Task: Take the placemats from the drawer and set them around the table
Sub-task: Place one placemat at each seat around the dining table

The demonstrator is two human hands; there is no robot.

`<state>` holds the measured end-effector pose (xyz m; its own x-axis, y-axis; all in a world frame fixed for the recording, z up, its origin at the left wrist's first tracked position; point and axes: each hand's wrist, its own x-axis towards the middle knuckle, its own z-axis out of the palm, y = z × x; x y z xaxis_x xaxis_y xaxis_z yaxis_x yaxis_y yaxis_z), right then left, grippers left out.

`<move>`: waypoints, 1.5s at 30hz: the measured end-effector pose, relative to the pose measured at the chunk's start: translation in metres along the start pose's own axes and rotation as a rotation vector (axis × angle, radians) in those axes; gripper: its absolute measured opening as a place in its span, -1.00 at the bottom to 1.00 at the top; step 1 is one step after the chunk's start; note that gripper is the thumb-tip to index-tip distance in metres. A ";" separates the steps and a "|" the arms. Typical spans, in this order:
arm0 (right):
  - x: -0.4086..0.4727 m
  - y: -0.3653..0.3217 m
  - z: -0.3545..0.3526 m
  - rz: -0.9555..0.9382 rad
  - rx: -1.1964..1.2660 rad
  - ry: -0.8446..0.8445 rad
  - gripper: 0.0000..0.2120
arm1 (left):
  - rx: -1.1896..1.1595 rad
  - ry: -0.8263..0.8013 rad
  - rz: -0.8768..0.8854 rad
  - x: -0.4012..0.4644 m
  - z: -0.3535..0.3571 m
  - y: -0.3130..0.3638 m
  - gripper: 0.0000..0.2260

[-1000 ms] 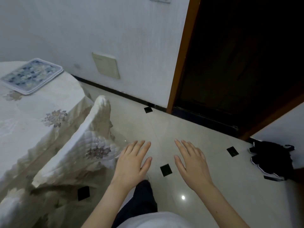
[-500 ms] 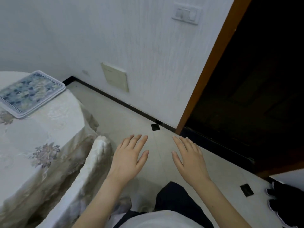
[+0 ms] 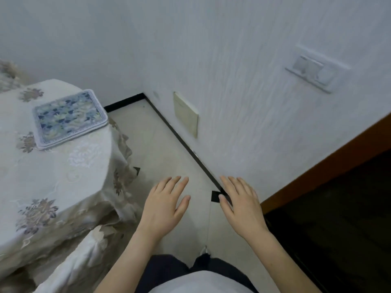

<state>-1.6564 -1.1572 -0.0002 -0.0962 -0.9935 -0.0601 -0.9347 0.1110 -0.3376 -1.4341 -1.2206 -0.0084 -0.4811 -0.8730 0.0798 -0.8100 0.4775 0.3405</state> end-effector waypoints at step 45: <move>0.788 -0.236 0.046 -1.082 0.036 -0.352 -0.50 | 0.044 0.386 -1.090 0.468 -0.078 -0.339 -0.52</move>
<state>-1.4956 -1.9649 -0.0107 0.8615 -0.5073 0.0210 -0.4580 -0.7944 -0.3990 -1.3589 -1.7986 -0.0134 0.6083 -0.7923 0.0477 -0.7468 -0.5509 0.3725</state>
